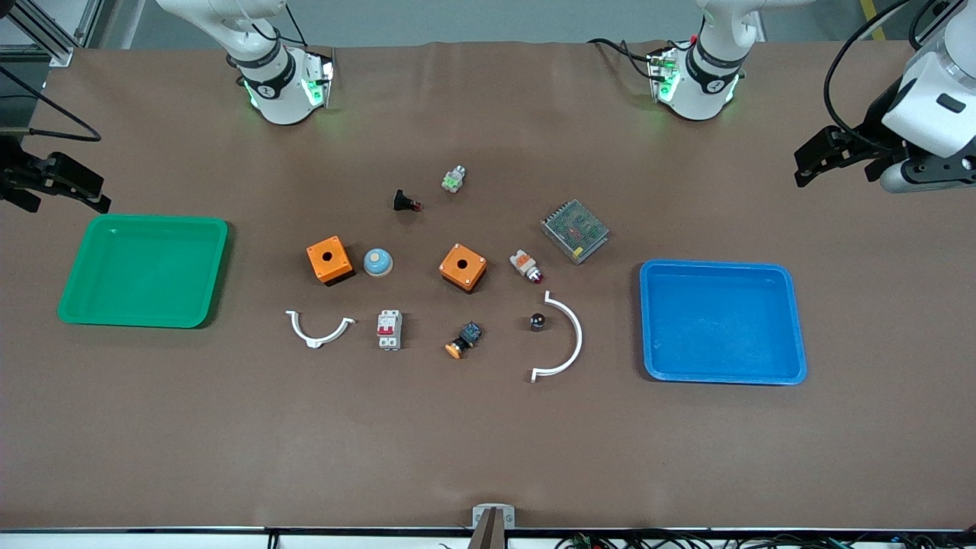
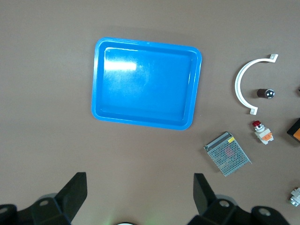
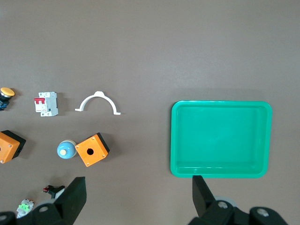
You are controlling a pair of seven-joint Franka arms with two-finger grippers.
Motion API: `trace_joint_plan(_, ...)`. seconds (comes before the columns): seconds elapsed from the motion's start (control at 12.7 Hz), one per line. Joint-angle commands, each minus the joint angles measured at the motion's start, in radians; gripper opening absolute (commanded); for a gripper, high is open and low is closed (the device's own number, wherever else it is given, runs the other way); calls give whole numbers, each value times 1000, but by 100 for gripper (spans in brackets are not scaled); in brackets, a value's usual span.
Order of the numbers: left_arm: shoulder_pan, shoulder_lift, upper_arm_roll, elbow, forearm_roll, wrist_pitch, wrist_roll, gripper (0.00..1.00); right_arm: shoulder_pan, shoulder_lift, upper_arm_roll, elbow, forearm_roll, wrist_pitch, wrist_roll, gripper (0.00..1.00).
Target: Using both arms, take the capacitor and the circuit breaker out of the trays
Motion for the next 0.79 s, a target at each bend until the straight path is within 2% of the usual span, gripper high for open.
trace_joint_plan(0.0, 4, -21, -4, -11, -11, -3, 19, 100, -6, -32, 1, -29, 7, -10, -8, 100)
trace_joint_plan(0.47, 11, -6, 4, 30, 1, -24, 31, 100, -8, -32, 0, -32, 7, -9, -8, 100)
trace_joint_plan(0.71, 13, 1, 6, 43, 7, -37, 86, 100, -8, -35, 0, -89, 7, 31, -8, 100)
